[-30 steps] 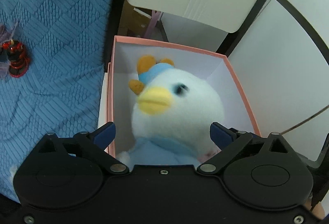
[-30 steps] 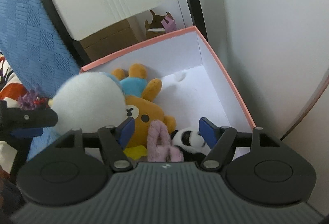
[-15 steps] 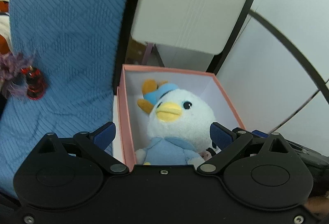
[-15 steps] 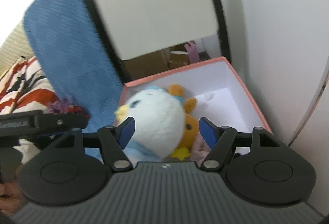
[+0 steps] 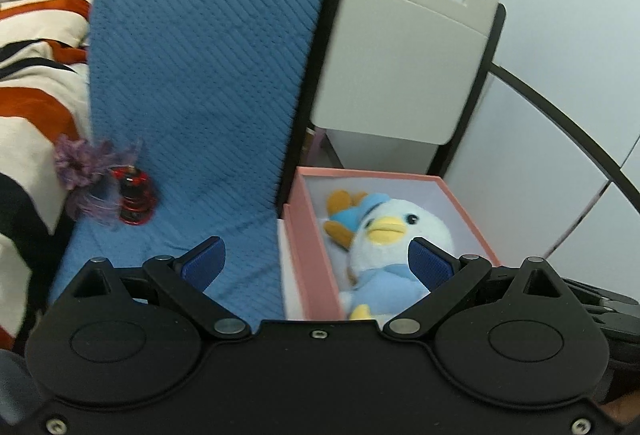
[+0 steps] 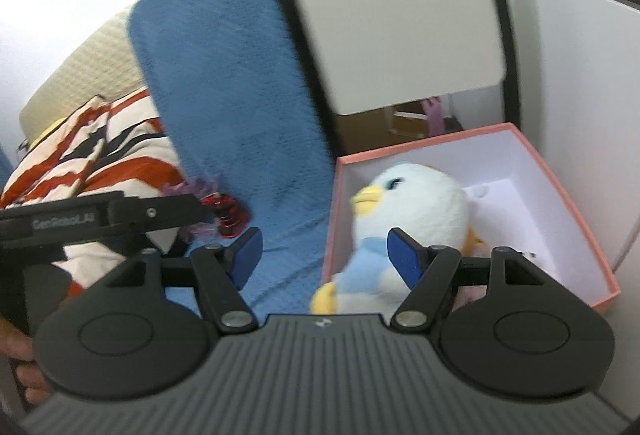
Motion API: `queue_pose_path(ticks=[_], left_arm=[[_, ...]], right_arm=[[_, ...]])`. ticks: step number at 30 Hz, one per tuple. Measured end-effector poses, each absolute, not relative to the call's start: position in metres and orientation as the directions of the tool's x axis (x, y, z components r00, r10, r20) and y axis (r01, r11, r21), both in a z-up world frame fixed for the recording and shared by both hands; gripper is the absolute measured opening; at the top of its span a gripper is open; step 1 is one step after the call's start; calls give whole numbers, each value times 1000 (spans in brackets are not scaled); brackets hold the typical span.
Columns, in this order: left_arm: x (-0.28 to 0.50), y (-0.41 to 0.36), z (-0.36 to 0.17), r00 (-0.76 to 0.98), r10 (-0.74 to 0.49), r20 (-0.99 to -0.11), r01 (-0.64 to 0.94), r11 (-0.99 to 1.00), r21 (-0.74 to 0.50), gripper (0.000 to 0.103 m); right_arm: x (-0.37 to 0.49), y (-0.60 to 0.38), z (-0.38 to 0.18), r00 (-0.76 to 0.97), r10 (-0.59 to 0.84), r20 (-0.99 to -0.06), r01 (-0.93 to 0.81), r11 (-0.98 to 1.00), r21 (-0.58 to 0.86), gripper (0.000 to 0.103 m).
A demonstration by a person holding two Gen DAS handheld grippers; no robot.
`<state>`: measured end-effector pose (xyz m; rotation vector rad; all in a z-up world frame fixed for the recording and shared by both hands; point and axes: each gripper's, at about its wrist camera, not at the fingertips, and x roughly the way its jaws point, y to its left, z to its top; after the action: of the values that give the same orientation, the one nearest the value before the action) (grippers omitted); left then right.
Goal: Organize objects
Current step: 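Open the left tool over the box while the right tool releases the pink strip inside, then move both tools back toward the purple scrunchie and red figurine on the seat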
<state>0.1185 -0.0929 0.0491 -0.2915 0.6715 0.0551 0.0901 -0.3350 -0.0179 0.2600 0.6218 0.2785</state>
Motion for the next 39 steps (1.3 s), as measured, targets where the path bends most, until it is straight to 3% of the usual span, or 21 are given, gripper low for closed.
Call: queue_pose_path(ticks=[19,39], left_arm=[[42,-20,32,833,108,-543,-272,934,-231,98],[47,22,6,830,193,-523,-365,897,-248,102]], right_arm=[[74,-251,-36,749,387,-538,-255,917,306,71],[83,-219,-53,743,360,-564,-250,931,266,72]])
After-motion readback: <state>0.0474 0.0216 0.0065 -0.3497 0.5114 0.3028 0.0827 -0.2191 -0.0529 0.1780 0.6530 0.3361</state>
